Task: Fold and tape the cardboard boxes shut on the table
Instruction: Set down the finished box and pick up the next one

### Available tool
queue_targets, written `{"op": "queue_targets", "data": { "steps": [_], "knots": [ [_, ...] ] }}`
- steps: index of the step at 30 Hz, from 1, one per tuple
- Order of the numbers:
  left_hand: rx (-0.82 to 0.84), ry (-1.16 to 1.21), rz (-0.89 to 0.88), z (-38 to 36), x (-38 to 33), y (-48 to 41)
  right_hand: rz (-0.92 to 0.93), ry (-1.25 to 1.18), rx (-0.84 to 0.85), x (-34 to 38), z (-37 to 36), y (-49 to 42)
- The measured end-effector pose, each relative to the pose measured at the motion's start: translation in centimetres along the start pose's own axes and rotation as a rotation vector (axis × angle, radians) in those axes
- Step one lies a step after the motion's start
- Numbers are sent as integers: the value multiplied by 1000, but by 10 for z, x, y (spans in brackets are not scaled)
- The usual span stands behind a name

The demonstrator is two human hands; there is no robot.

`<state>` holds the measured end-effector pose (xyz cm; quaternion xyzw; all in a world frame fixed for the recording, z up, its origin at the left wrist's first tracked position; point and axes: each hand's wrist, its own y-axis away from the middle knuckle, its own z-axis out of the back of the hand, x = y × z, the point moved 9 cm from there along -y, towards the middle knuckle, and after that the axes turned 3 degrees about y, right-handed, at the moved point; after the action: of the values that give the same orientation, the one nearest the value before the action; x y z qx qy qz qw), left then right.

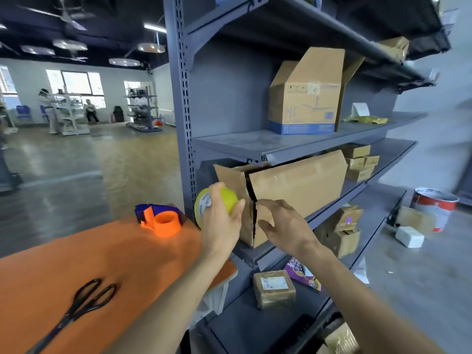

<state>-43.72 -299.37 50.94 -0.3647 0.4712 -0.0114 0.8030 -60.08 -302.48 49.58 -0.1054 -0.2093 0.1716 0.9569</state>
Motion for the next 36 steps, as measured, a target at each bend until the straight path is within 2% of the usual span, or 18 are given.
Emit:
{"op": "queue_targets", "data": {
  "steps": [5, 8, 10, 14, 20, 26, 32, 36],
  "knots": [
    [-7, 16, 42, -5, 11, -14, -13, 6, -3, -9, -7, -17],
    [-86, 50, 41, 3, 4, -26, 40, 40, -90, -2, 11, -25],
    [-136, 63, 4, 12, -9, -37, 91, 63, -178, 9, 33, -27],
    [-89, 42, -85, 22, -50, -57, 133, 86, -350, 31, 82, -25],
    [-11, 53, -257, 30, -119, -68, 103, 104, -457, 44, 143, -13],
    [88, -66, -339, -6, -168, -100, 23, 110, -380, 21, 189, -37],
    [73, -131, -412, -26, -207, -150, 10, 139, -415, 9, 246, -79],
    [-95, -76, -497, -5, -231, -164, 55, 148, -509, 13, 283, -93]
  ]
}}
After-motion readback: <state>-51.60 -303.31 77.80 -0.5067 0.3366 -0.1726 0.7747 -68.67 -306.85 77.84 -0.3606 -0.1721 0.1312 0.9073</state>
